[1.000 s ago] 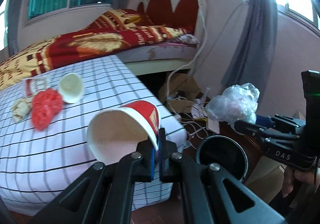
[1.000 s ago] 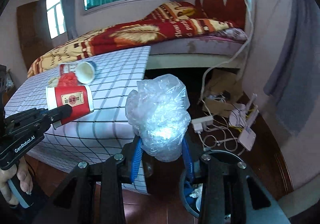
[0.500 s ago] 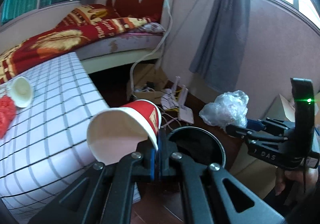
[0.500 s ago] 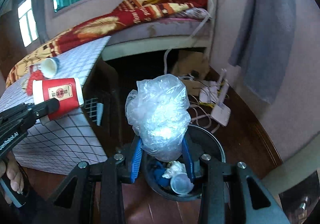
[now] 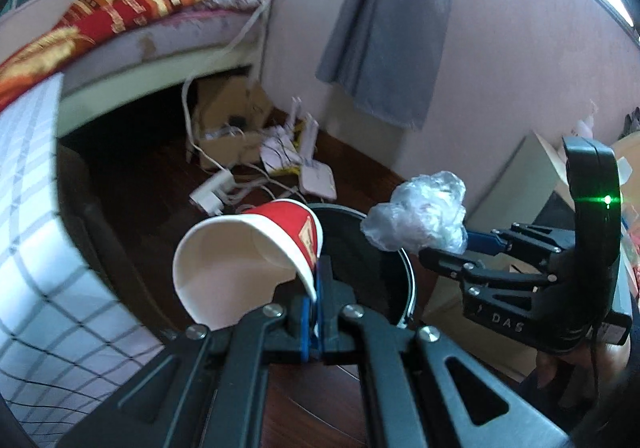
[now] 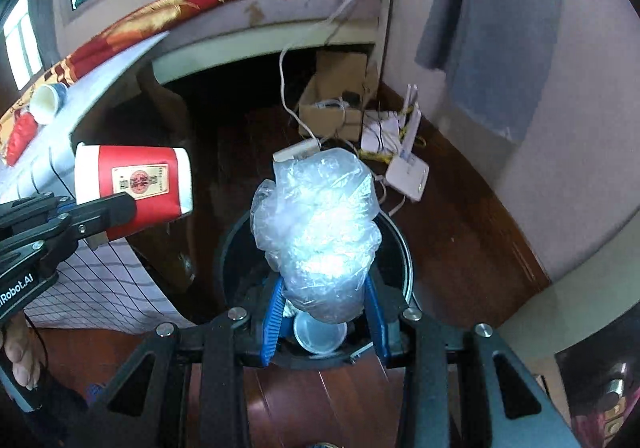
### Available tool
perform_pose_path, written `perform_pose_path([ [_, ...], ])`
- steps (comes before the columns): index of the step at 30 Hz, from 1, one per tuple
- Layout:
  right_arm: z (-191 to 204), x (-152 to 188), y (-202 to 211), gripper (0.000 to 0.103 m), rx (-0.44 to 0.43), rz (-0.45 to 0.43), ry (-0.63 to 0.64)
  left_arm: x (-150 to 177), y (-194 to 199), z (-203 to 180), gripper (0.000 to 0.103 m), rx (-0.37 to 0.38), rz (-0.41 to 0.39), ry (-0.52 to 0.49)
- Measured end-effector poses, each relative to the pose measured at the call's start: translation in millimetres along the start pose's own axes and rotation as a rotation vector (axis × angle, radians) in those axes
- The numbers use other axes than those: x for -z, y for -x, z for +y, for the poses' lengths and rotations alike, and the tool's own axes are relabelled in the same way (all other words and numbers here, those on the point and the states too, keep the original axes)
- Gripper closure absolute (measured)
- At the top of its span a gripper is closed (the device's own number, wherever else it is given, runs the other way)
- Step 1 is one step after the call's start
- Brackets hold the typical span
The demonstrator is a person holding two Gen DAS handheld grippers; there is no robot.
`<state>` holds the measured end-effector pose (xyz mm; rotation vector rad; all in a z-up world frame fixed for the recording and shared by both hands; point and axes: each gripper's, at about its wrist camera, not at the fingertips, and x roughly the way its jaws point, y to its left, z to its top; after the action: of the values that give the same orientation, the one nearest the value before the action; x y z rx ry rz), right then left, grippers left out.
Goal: Collect trash
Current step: 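Open both tools over the black bin to drop the cup and bubble wrap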
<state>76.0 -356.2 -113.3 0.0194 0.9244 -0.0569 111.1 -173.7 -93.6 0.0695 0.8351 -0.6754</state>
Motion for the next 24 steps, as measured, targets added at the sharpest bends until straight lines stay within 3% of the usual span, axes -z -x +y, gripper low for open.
perform_pose_path([
  [14, -20, 21, -83, 0.064, -0.038, 0.160, 0.035, 9, -87, -1, 0.101, 0.078, 0.186, 0.022],
  [17, -20, 24, -98, 0.058, -0.059, 0.200, 0.058, 13, -104, 1, 0.098, 0.136, 0.241, 0.028],
  [18, -20, 26, -106, 0.036, -0.021, 0.228, 0.080, 15, -110, 3, 0.087, 0.121, 0.262, 0.037],
  [19, -22, 29, -110, 0.022, 0.023, 0.237, 0.085, 18, -114, 4, 0.062, 0.104, 0.276, 0.045],
  [20, -27, 33, -110, 0.012, 0.040, 0.225, 0.077, 20, -115, 7, 0.047, 0.077, 0.281, 0.059],
  [21, -31, 35, -110, 0.012, 0.042, 0.228, 0.060, 22, -112, 10, 0.028, 0.035, 0.269, 0.077],
  [22, -36, 36, -110, 0.011, 0.052, 0.239, 0.044, 24, -109, 14, 0.020, 0.005, 0.254, 0.095],
  [24, -44, 37, -108, 0.000, 0.067, 0.237, 0.018, 27, -107, 18, 0.010, -0.032, 0.252, 0.113],
])
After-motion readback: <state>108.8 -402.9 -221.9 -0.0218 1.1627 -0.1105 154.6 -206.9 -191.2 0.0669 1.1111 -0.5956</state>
